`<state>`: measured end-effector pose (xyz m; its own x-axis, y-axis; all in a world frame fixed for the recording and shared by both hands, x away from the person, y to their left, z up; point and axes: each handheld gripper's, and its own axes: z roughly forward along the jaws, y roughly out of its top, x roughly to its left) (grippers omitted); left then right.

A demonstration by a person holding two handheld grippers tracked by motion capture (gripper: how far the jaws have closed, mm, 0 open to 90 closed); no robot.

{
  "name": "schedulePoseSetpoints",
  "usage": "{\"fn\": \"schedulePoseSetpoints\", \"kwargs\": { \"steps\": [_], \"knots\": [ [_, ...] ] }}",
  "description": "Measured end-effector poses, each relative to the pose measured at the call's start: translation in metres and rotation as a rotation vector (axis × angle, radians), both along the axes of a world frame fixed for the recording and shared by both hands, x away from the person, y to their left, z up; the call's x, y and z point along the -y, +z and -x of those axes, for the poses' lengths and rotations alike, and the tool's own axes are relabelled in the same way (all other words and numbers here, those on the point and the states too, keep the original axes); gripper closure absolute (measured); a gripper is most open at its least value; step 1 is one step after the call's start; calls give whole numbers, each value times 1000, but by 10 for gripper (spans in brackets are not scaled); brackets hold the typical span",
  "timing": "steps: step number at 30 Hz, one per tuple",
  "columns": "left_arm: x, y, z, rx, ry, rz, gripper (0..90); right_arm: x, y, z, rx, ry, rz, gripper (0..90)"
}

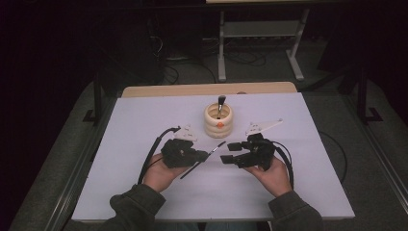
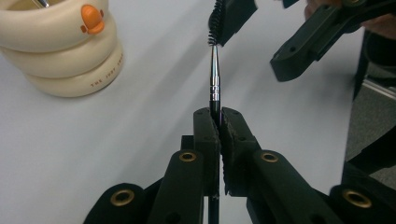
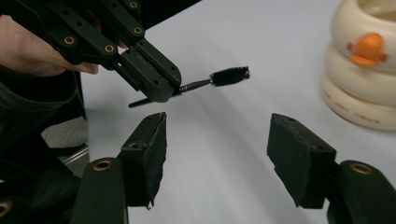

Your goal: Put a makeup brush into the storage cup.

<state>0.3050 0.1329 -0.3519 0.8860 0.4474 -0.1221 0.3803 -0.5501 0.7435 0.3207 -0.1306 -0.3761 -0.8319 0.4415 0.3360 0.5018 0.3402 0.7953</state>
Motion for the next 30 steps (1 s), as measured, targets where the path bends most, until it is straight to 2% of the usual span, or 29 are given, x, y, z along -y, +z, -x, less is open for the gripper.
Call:
{"fn": "schedulePoseSetpoints", "kwargs": {
  "steps": [2, 5, 7, 11, 19, 20, 22, 27, 30],
  "knots": [
    [-4, 1, 3, 12, -7, 17, 859, -6, 2, -1, -6, 21, -9, 404],
    [-7, 1, 8, 25, -8, 35, 859, -13, 4, -4, -39, 42, -32, 443],
    [-10, 1, 10, 31, -10, 46, 859, -16, 5, -6, -69, 60, -58, 484],
    [-13, -1, 13, 34, -13, 70, 859, -24, 6, -9, -95, 77, -74, 571],
    [-15, -6, 15, 38, -21, 86, 859, -29, 2, -15, -160, 123, -142, 758],
    [-15, -6, 15, 38, -21, 86, 859, -29, 2, -15, -160, 123, -142, 758],
    [-13, -8, 17, 40, -24, 82, 859, -29, 2, -16, -167, 166, -183, 840],
    [-13, -10, 16, 38, -43, 80, 860, -30, 4, -14, -152, 174, -164, 849],
    [-12, -11, 14, 11, -48, 83, 849, -31, 6, -12, -141, 179, -139, 849]
  ]
}}
